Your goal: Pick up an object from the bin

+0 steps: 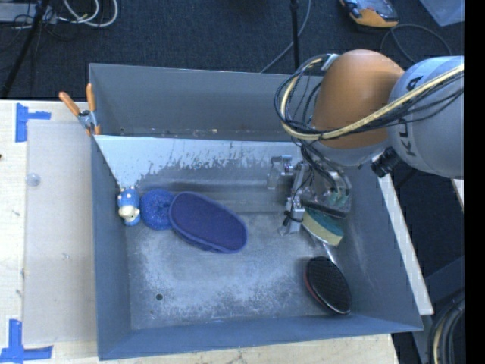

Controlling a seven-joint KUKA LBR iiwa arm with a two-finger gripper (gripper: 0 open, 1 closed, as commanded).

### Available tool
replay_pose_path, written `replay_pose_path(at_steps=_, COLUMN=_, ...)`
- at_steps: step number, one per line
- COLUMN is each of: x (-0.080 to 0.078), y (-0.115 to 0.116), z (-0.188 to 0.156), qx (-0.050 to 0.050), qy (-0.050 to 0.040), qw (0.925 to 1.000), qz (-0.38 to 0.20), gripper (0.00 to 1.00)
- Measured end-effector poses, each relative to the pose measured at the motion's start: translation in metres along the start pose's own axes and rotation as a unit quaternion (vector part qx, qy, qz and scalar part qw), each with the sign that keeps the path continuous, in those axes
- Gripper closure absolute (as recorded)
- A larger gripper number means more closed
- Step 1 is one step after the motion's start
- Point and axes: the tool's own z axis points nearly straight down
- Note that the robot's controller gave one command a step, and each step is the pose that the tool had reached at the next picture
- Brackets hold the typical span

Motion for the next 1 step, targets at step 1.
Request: replay_pose_path(at_steps=1, x=-0.0014, y=0.0000, z=-0.0050, qx=0.000, qy=-0.0037, qw=1.0000, qz=0.000, gripper=0.00)
